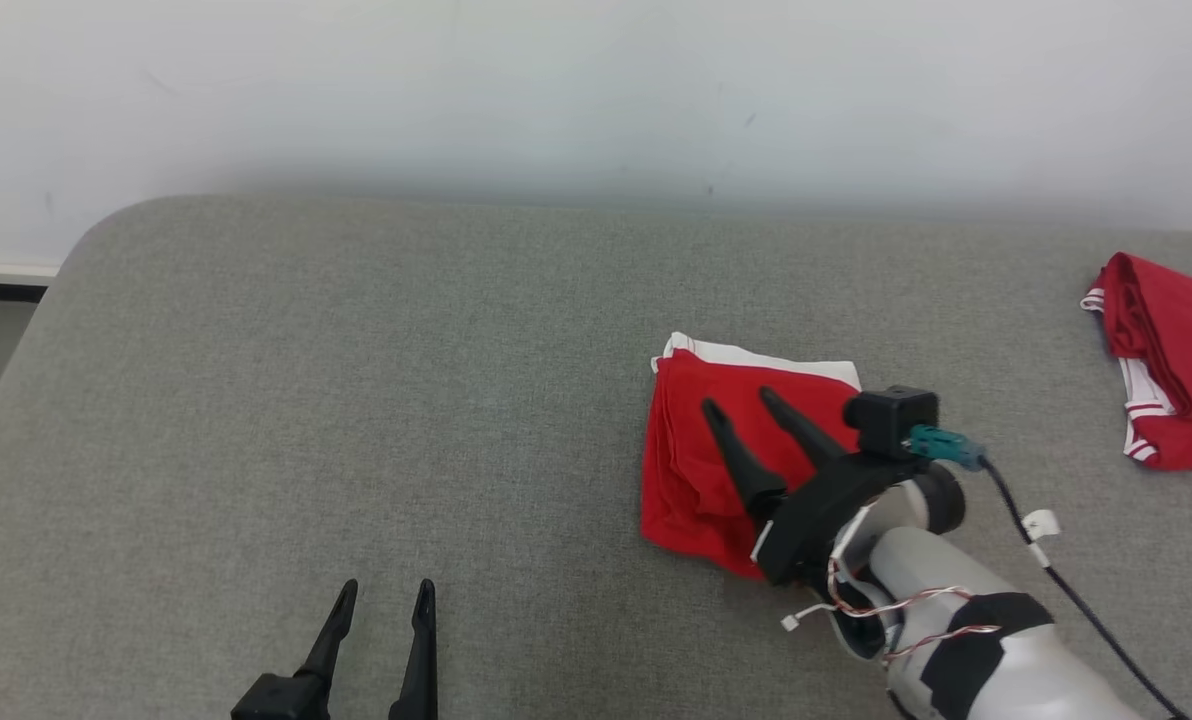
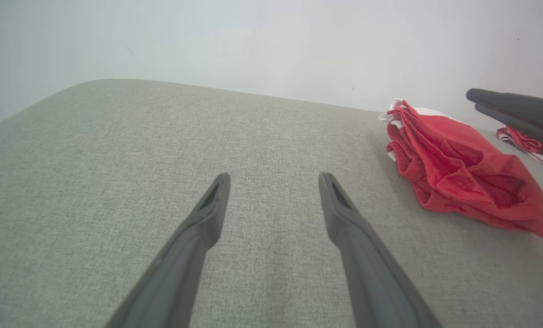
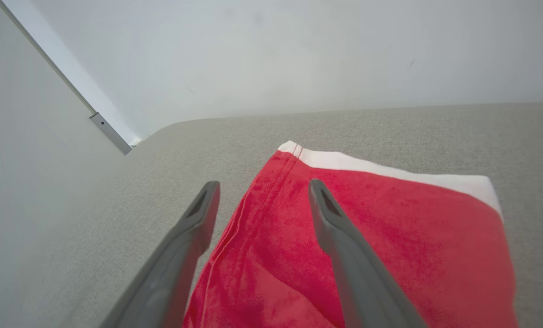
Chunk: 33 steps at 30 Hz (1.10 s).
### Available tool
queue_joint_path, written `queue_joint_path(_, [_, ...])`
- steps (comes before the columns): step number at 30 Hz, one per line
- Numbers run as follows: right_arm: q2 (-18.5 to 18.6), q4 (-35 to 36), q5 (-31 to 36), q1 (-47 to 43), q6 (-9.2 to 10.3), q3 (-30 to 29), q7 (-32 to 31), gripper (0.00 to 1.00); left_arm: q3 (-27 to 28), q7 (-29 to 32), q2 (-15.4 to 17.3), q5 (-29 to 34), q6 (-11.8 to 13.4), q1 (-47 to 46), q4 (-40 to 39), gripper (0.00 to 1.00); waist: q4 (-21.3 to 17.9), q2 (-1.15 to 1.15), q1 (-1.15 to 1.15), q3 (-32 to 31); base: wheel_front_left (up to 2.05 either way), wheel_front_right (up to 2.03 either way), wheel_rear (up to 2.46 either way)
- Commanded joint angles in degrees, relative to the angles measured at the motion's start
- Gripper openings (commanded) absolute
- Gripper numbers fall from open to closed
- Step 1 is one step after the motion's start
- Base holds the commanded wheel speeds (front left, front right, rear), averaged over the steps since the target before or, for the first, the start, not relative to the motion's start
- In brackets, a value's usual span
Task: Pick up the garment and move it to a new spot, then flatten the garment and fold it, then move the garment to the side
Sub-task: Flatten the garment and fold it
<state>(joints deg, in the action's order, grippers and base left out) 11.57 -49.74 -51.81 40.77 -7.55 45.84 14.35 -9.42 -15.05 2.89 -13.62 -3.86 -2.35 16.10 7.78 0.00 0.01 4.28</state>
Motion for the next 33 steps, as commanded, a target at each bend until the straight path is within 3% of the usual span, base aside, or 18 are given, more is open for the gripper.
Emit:
queue_joint_path(1, [1.0, 0.6, 0.4, -0.8, 0.17, -0.6, 0.5, 1.0, 0.1, -0.2, 0.0, 0.3, 0.0, 0.6, 0.0, 1.0, -0.5, 0.0, -0.01, -0.6, 0.0, 0.0, 0.0])
queue_joint_path(8, [5.8, 8.7, 6.4, -5.7, 0.17, -12.0, 0.8, 1.0, 0.7, -0.2, 0.0, 0.4, 0.2, 1.9, -0.6, 1.0, -1.5, 0.0, -0.01, -1.4, 0.0, 0.0, 0.0])
queue_joint_path(13, [6.9, 16.9, 17.9, -12.2, 0.17, -22.6, 0.8, 1.0, 1.5, -0.2, 0.0, 1.1, 0.5, 3.0, -1.5, 1.0, -2.7, 0.0, -0.01, -2.1, 0.0, 0.0, 0.0])
queue_joint_path(17, [4.9, 23.2, 25.9, -19.0, 0.17, -31.0, 0.8, 1.0, 2.7, -0.2, 0.0, 1.5, 0.8, 3.7, -2.4, 1.0, -4.0, 0.0, -0.01, -2.5, 0.0, 0.0, 0.0])
queue_joint_path(22, [1.3, 28.8, 31.3, -27.3, 0.17, -39.4, 0.8, 1.0, 4.4, -0.2, 0.0, 2.6, 1.5, 4.3, -4.1, 1.0, -5.5, 0.0, -0.01, -3.3, 0.0, 0.0, 0.0])
queue_joint_path(33, [-4.4, 38.3, 36.7, -39.6, 0.17, -46.7, 0.8, 1.0, 6.7, -0.2, 0.0, 7.0, 2.2, 6.0, -6.5, 1.0, -7.8, 0.0, -0.01, -3.5, 0.0, 0.0, 0.0])
